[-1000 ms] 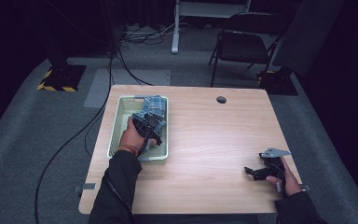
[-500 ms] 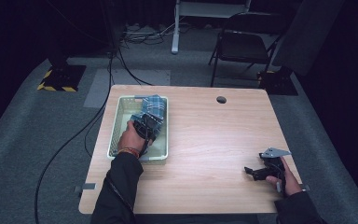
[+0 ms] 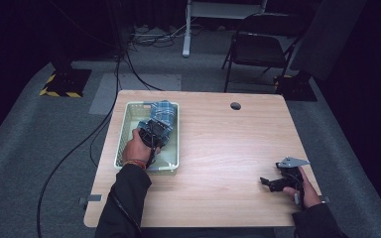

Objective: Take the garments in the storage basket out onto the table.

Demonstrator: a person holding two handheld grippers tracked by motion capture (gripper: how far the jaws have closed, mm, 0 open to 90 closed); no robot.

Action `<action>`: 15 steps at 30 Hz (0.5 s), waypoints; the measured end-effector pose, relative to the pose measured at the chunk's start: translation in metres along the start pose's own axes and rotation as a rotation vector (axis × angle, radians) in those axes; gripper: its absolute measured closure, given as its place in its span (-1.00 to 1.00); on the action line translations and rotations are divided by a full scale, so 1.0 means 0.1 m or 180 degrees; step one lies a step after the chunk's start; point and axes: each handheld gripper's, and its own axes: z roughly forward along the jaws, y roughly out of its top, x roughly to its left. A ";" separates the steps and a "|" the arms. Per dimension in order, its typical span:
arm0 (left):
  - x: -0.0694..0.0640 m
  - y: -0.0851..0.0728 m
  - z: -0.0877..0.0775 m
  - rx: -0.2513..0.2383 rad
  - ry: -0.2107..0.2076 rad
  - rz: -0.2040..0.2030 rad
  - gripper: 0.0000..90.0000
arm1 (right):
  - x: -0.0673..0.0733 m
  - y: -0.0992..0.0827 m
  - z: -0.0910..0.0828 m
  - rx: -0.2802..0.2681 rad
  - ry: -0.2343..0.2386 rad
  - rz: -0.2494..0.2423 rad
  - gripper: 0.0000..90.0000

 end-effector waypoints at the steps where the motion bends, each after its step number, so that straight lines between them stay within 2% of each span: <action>1: 0.01 0.00 -0.01 -0.0007 -0.0031 -0.0017 -0.01 | 0.00 0.00 0.00 0.0000 0.0000 -0.0001 -1.00; 7: 0.06 -0.03 -0.08 -0.0099 -0.0111 -0.0121 0.00 | 0.00 0.00 0.00 0.0000 0.0000 0.0000 -1.00; 15: 0.11 -0.09 -0.30 -0.0341 -0.0263 -0.0240 0.00 | 0.00 0.00 0.00 0.0000 0.0000 -0.0001 -1.00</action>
